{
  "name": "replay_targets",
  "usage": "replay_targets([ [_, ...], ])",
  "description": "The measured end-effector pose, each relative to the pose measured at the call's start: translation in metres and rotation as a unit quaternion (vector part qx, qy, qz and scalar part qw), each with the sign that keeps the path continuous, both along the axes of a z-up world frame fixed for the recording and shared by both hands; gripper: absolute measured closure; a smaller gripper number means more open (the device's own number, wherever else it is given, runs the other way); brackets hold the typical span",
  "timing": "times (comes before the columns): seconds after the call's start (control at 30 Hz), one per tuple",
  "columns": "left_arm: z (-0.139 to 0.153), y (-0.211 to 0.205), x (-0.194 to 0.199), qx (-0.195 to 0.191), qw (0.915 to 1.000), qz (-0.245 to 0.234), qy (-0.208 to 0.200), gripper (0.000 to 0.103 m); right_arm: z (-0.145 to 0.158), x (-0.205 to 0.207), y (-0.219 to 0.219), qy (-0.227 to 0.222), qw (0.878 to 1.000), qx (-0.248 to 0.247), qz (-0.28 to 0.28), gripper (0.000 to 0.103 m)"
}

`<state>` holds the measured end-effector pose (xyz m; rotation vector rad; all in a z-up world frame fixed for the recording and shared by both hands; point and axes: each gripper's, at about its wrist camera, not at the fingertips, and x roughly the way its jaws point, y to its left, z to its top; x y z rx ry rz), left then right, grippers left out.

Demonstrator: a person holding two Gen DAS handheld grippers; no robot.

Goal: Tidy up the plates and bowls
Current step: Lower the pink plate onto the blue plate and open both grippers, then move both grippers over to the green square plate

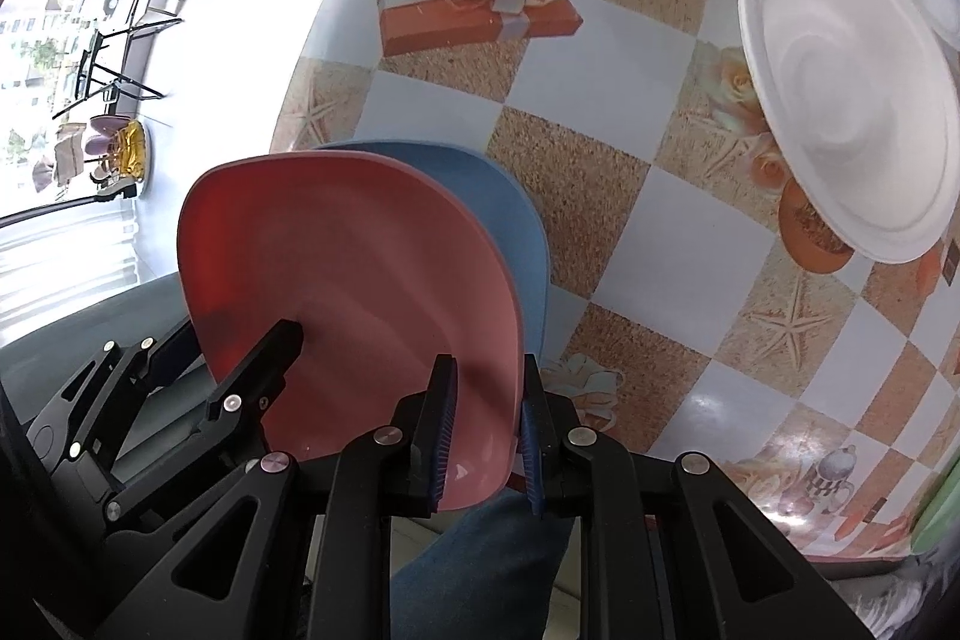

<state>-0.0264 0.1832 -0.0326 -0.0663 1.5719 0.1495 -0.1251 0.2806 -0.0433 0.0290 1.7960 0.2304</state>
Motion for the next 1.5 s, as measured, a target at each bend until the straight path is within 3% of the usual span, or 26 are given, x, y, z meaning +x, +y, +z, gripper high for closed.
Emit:
replay_targets([
  [0.1,0.001,0.001,0.000,-0.010,1.0000,0.001,-0.001,0.053,0.002,-0.002,-0.006,-0.001,1.000,0.004,0.002,0.081],
  [0.13,0.001,0.001,-0.001,-0.010,0.9999,-0.001,-0.003,0.042,0.004,-0.002,-0.008,-0.002,1.000,0.004,0.002,0.080],
  [0.2,0.003,0.000,-0.002,-0.002,0.9999,-0.003,-0.012,0.030,0.008,-0.003,-0.012,-0.009,1.000,0.002,0.000,0.071],
  [0.27,0.006,-0.001,-0.002,0.002,0.9998,-0.009,-0.019,0.029,0.015,-0.002,-0.019,-0.017,1.000,0.009,-0.009,0.021],
  [0.33,0.007,-0.004,-0.002,0.000,0.9997,-0.013,-0.020,0.028,0.020,-0.003,-0.026,-0.027,0.999,0.013,-0.018,0.011],
  [0.57,0.021,-0.023,0.006,-0.015,0.9981,-0.046,-0.037,0.025,0.035,-0.012,-0.063,-0.042,0.997,-0.003,-0.058,0.011],
  [0.83,0.026,-0.093,0.016,-0.038,0.9869,-0.154,-0.033,0.024,0.054,-0.032,-0.139,-0.050,0.985,-0.035,-0.159,0.011],
  [1.17,0.025,-0.217,0.053,-0.061,0.9593,-0.275,-0.019,0.024,0.101,-0.085,-0.281,-0.096,0.946,-0.043,-0.305,0.011],
  [1.5,0.015,-0.379,0.037,-0.072,0.9241,-0.375,0.011,0.024,0.119,-0.172,-0.452,-0.088,0.896,-0.083,-0.428,0.011],
])
